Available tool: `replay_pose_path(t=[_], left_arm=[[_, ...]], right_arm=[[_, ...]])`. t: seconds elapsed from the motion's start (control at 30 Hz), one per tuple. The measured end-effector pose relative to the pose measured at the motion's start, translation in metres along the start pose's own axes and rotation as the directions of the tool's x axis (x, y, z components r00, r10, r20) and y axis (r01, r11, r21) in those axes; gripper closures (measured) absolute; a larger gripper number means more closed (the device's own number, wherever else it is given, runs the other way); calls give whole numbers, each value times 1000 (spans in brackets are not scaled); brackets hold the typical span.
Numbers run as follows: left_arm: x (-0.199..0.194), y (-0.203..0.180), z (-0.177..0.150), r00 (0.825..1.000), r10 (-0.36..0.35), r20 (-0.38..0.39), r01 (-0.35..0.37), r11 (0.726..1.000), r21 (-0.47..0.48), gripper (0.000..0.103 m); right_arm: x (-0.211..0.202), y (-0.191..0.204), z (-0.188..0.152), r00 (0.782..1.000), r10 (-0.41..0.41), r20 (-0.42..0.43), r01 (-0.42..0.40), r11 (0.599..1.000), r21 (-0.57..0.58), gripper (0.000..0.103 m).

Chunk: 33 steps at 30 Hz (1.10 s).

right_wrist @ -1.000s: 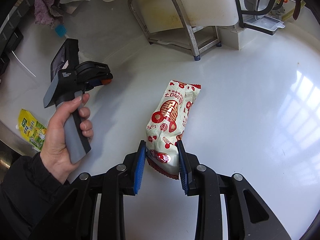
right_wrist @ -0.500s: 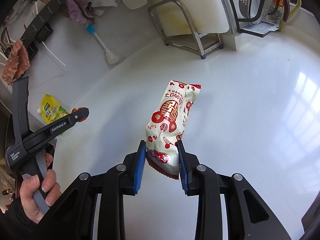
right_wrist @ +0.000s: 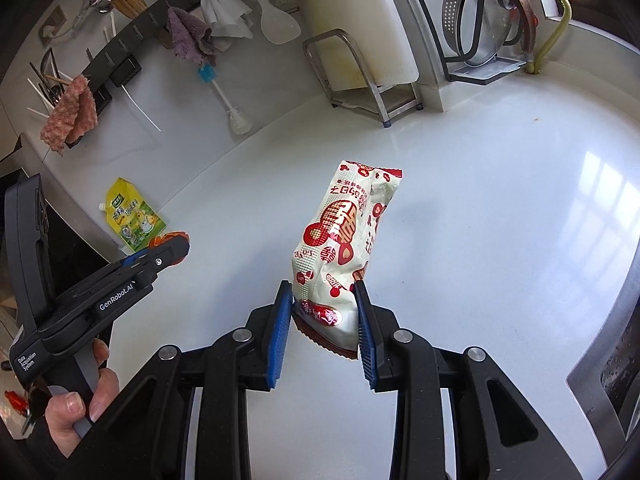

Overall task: Collect trash
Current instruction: 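Carry the snack bag and orange peel over the basket with both tools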

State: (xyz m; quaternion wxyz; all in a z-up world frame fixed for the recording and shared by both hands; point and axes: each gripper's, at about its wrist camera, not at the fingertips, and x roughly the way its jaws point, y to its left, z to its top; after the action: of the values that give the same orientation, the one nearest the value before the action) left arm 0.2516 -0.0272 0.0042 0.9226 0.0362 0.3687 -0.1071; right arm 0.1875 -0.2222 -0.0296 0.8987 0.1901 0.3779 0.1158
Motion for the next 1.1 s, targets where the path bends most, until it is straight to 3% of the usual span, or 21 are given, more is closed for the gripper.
replay_pose_path(t=[0.33, 0.5, 0.87, 1.1], left_arm=[[-38, -34, -30, 997, -66, 29, 65, 997, 51, 79], [-69, -46, -60, 996, -83, 37, 79, 994, 80, 79], [-134, -54, -156, 991, -135, 1, 135, 987, 90, 79], [-151, -57, -211, 986, -167, -25, 168, 983, 70, 79]], right_arm=[[-53, -4, -42, 998, 14, 58, -16, 1000, 26, 73], [-84, -4, -76, 997, -4, 82, 1, 1000, 31, 73], [-157, 0, -189, 994, -90, 54, 88, 996, 31, 73], [-167, -3, -256, 989, -149, -12, 149, 989, 2, 73]])
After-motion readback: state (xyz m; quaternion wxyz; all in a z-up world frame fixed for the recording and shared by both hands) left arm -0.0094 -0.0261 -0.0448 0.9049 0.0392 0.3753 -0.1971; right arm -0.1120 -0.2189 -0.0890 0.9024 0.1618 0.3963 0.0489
